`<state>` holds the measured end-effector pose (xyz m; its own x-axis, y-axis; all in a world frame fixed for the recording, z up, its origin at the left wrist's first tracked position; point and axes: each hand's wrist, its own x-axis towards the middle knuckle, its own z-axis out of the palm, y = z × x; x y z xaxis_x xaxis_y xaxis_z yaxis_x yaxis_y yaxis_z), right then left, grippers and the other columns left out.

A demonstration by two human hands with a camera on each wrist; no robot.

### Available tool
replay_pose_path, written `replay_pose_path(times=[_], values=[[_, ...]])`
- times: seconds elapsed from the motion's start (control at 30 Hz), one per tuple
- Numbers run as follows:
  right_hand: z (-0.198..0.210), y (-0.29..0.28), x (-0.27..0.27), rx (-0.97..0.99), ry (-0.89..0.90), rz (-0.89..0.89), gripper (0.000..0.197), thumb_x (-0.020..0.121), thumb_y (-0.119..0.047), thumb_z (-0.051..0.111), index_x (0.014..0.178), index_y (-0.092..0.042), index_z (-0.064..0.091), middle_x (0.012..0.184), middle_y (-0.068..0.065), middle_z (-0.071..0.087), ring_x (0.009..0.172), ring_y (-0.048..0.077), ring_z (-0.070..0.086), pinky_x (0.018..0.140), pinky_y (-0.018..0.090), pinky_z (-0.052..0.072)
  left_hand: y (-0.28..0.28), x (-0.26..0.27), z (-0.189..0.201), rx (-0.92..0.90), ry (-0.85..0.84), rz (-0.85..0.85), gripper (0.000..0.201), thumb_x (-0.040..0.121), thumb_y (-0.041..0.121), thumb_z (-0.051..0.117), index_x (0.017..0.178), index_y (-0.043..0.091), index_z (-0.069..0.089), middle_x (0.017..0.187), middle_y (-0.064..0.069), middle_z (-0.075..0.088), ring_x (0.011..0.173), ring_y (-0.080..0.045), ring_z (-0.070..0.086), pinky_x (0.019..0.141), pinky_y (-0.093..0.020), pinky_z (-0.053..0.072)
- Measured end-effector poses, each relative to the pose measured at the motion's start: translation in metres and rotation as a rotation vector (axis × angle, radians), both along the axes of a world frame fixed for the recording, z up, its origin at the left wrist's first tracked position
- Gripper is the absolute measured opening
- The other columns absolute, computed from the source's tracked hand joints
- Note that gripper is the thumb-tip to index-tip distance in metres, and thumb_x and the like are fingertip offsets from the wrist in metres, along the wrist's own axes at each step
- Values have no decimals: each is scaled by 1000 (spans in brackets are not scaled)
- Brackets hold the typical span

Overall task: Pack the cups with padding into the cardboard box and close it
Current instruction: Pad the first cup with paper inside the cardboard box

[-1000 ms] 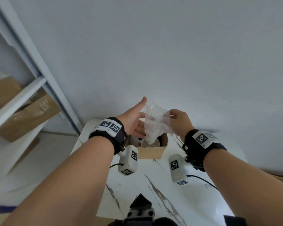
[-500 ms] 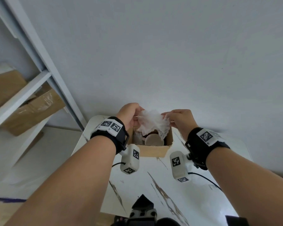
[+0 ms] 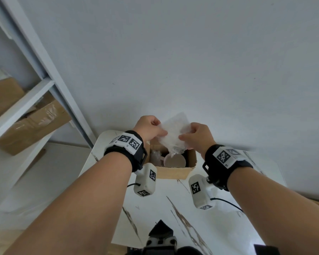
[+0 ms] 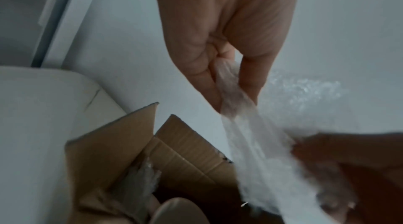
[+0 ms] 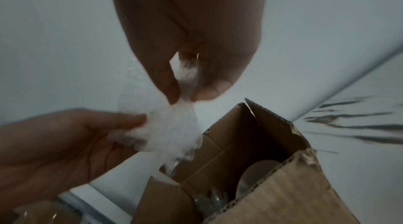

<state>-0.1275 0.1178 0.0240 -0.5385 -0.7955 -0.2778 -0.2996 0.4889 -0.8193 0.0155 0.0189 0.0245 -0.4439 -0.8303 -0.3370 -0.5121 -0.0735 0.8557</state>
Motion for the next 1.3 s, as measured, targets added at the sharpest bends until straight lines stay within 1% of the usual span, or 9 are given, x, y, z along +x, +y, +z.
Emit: replay_pose_path(times=[0.17, 0.27, 0.47, 0.63, 0.8, 0.93, 1.03, 1.2, 1.3], values=[[6, -7, 3, -117, 365, 98, 44, 72, 6, 56, 56, -27, 32, 60, -9, 34, 58, 15, 36, 50, 21, 27, 0, -5, 4, 95, -1, 1, 14, 79, 16, 70, 87, 8, 64, 91, -7, 61, 89, -28, 64, 82, -41, 59], [2, -6, 7, -162, 529, 203, 34, 75, 10, 48, 63, -22, 54, 74, -4, 43, 66, 18, 43, 54, 22, 32, -1, -6, 10, 393, 247, 155, 9, 87, 2, 52, 94, -1, 56, 96, -23, 59, 79, -35, 65, 57, -34, 61], [-7, 2, 11, -236, 771, 472, 25, 76, 3, 56, 91, -3, 75, 95, 10, 65, 86, 29, 61, 69, 24, 40, -9, -5, 8, 461, 192, 88, 30, 88, 29, 67, 103, 5, 58, 97, -16, 65, 82, -26, 67, 68, -29, 59], [-5, -3, 15, -229, 381, 159, 23, 80, -20, 62, 101, -21, 72, 105, -4, 67, 83, 14, 65, 77, 32, 56, -12, -5, 2, 340, 217, 91, 22, 87, -10, 54, 98, 8, 59, 98, -13, 58, 81, -21, 61, 60, -25, 54], [-4, -13, 6, -64, -17, 51, 34, 76, -23, 74, 107, -15, 63, 98, 5, 63, 71, 20, 62, 49, 26, 50, -16, -8, 2, 274, 227, -58, 32, 85, -11, 60, 108, 10, 58, 103, -10, 63, 85, -17, 62, 70, -24, 57], [3, -12, 1, 96, 515, 101, 8, 77, -20, 59, 84, -19, 55, 77, 0, 60, 74, 24, 58, 63, 29, 47, -20, -19, -13, -203, -223, -270, 50, 73, 6, 79, 116, 20, 57, 126, -1, 56, 115, -18, 56, 86, -27, 47], [0, -9, 3, 238, 821, 405, 5, 83, -17, 49, 84, -19, 45, 73, -1, 55, 70, 25, 52, 62, 30, 38, -23, -20, -31, -241, -411, -457, 55, 77, 5, 72, 127, 22, 54, 132, 2, 55, 119, -19, 54, 91, -29, 47], [-25, -19, 3, 305, 980, 595, 14, 85, -12, 47, 78, -21, 38, 73, -3, 49, 65, 25, 47, 53, 27, 29, -26, -7, -62, -328, -565, -590, 17, 85, 6, 56, 84, 20, 67, 93, -3, 69, 89, -25, 64, 72, -29, 46], [-34, -22, 3, 351, 1039, 697, 7, 91, -20, 46, 84, -22, 46, 80, -2, 54, 68, 25, 53, 54, 26, 30, -31, -1, -73, -293, -581, -558, 30, 86, 11, 52, 58, 22, 52, 73, 0, 62, 75, -24, 61, 66, -29, 43]])
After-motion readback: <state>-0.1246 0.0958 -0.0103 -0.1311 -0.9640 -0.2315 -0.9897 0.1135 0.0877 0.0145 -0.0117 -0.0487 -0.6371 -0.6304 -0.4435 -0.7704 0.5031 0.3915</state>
